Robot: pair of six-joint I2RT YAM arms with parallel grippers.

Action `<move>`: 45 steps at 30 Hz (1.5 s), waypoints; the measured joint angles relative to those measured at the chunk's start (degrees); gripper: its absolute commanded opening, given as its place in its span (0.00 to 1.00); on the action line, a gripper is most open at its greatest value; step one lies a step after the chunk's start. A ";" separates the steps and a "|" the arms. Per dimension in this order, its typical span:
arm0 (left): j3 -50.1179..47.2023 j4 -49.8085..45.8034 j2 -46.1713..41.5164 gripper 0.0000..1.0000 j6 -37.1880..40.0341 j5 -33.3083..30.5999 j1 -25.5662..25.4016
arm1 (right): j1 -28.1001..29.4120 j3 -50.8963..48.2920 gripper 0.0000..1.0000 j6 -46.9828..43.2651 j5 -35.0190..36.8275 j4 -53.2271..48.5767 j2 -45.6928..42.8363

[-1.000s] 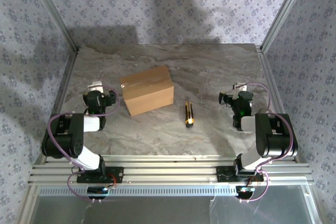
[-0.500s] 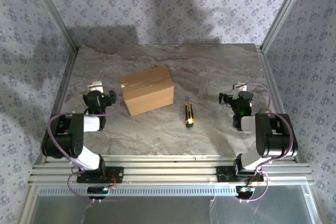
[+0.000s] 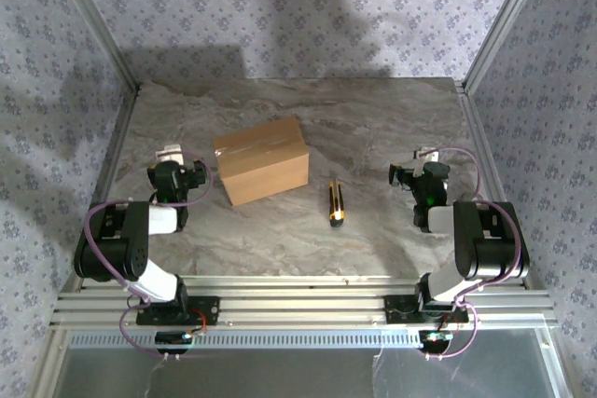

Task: Unpack the express box

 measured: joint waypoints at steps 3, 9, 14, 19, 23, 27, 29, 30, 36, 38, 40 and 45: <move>0.00 0.00 0.00 0.96 -0.02 -0.02 0.02 | 0.00 0.00 1.00 0.00 0.00 0.00 0.02; 0.00 -1.03 -0.59 0.77 0.20 -0.63 -0.02 | 0.46 0.33 1.00 0.00 0.98 -1.03 -0.33; 1.64 -12.48 -11.30 0.77 -2.32 -6.58 -1.05 | 3.04 7.93 0.96 0.96 6.08 -15.98 -6.01; 9.27 -25.35 -22.16 0.77 -8.87 -7.58 -1.27 | 8.33 13.66 0.97 4.63 11.13 -27.41 -16.02; 16.09 -37.75 -27.34 0.77 -12.85 -6.05 -2.84 | 16.15 15.47 1.00 8.15 14.99 -36.59 -21.64; 21.07 -48.24 -30.73 0.76 -17.51 -0.46 -4.50 | 24.68 15.82 1.00 14.80 18.05 -46.12 -24.33; 22.69 -52.04 -31.63 0.76 -19.43 2.56 -5.75 | 29.94 15.65 0.99 18.69 19.71 -49.62 -24.48; 23.21 -53.75 -32.04 0.77 -20.22 3.93 -6.56 | 32.94 15.43 0.99 20.83 20.28 -51.04 -24.28; 23.56 -58.80 -33.62 0.78 -21.97 11.34 -9.11 | 46.90 14.43 0.94 31.82 23.08 -54.38 -16.81; 23.56 -58.97 -33.75 0.78 -22.29 13.11 -9.16 | 49.51 14.47 0.89 34.97 23.71 -54.34 -12.68; 23.56 -58.99 -33.77 0.79 -22.58 14.40 -9.49 | 51.10 14.95 0.82 37.51 24.13 -54.82 -7.78; 23.56 -59.89 -33.77 0.78 -22.75 16.85 -10.38 | 54.14 19.78 0.75 41.42 26.60 -57.88 1.84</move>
